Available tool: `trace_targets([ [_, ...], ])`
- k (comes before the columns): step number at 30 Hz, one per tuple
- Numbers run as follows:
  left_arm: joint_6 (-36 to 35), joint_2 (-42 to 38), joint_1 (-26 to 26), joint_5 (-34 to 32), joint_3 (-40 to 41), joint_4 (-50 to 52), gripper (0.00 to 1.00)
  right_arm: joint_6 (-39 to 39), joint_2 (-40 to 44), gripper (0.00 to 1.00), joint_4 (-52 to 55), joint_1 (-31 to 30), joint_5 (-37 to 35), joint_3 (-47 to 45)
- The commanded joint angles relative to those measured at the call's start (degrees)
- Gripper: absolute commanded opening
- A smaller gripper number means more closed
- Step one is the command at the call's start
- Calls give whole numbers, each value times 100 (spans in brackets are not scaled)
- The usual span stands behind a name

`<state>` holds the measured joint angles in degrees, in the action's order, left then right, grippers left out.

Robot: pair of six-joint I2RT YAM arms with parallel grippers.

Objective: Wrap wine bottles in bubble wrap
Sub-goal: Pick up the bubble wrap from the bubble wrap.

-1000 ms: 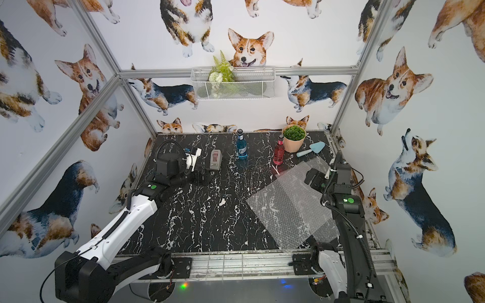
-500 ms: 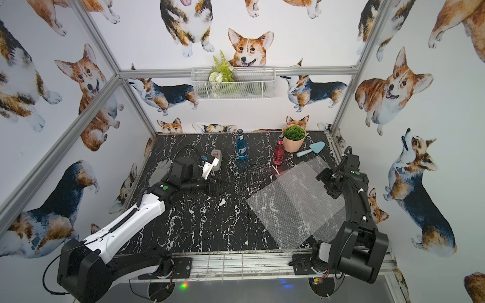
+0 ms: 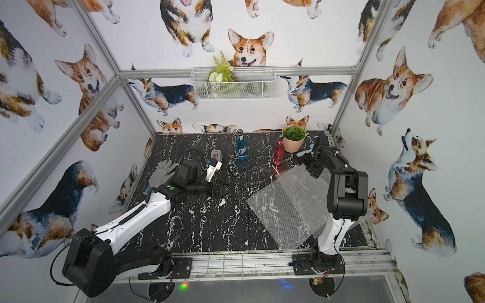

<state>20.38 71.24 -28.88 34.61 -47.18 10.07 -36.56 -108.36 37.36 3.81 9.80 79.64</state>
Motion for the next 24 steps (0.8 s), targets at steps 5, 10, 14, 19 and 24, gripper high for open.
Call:
trace_targets([
  [5,-8,51,0,69,16,-139,96,-220,-932,79,576,-191,-640,974],
  [10,-67,73,-3,15,3,-64,96,-336,-1202,71,541,-208,-669,1112],
  [14,-96,127,-3,19,-6,-40,96,-300,-1345,60,684,-239,-788,1212],
  [19,-120,197,-21,-10,-49,-10,96,-278,-1283,47,680,-258,-888,1209],
  [24,-136,232,-56,-25,-62,9,96,-198,-1163,40,704,-302,-1037,1230],
])
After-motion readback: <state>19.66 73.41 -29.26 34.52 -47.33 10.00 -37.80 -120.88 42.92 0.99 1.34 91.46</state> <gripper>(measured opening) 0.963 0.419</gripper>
